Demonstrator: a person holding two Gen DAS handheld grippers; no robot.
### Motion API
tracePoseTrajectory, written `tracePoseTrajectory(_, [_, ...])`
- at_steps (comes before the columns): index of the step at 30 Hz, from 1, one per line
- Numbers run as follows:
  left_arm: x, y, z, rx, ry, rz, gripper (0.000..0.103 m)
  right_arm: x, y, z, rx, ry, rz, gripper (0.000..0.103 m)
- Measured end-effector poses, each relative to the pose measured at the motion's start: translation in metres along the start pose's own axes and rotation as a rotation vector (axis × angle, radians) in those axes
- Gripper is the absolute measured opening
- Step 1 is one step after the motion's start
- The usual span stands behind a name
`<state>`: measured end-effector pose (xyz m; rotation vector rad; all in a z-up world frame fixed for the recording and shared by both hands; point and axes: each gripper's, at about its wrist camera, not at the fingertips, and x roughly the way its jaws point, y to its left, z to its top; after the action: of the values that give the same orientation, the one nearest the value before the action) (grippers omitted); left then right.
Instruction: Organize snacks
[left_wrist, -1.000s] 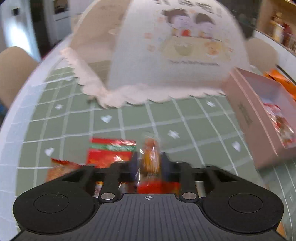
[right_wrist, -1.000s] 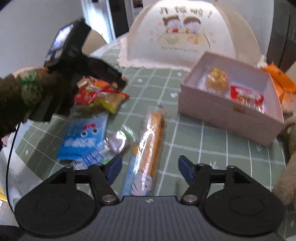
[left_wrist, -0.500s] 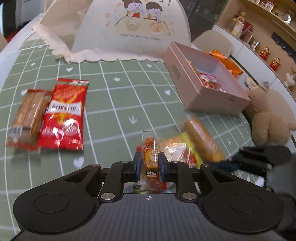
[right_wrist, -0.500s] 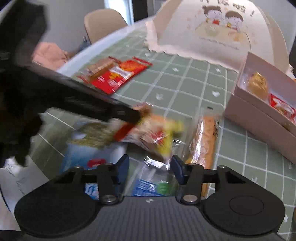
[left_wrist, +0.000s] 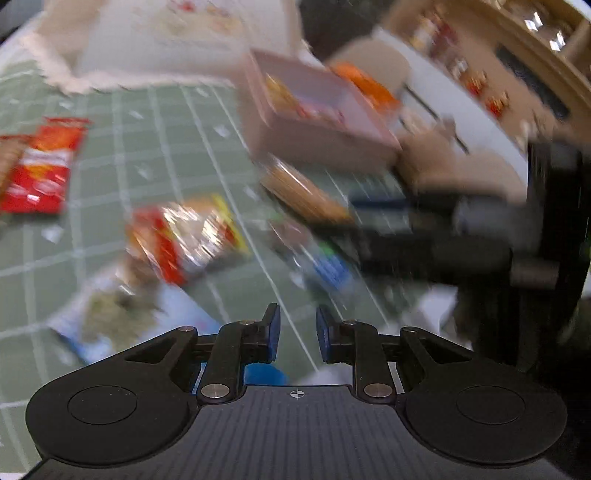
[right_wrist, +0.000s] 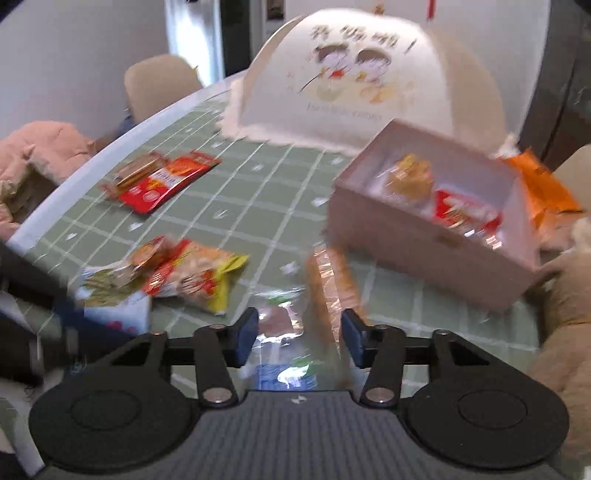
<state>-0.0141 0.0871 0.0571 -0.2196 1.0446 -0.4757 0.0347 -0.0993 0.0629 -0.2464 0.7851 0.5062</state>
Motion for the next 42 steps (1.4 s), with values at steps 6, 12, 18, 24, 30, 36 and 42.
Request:
tracePoseTrajectory(6, [0.012,-0.002,-0.013,0.048,0.071,0.104,0.024,0.016,-0.022,-0.001,0.068,0.046,-0.071,0.053])
tracePoseTrajectory(12, [-0.007,0.032,-0.017,-0.002,0.072,0.271,0.023,0.016,-0.014,-0.011,0.068,0.082,-0.001,0.053])
tracePoseTrajectory(18, [-0.037,0.048,0.013,-0.113,-0.109,0.170,0.023,-0.010,0.022,-0.014,-0.066,-0.042,-0.005,0.053])
tracePoseTrajectory(24, [-0.011,0.056,0.070,-0.119,-0.251,0.153,0.023,0.020,0.048,-0.010,-0.103,0.022,0.063,0.053])
tracePoseTrajectory(30, [0.028,0.073,0.087,-0.131,-0.158,0.224,0.024,0.045,0.026,-0.002,0.023,0.101,0.033,0.046])
tracePoseTrajectory(36, [0.024,0.048,0.048,-0.092,-0.076,0.129,0.024,0.025,-0.009,-0.025,0.093,0.114,0.024,0.040])
tracePoseTrajectory(42, [0.025,0.020,0.029,-0.033,-0.006,0.065,0.025,0.014,-0.012,-0.037,0.075,0.111,-0.002,0.041])
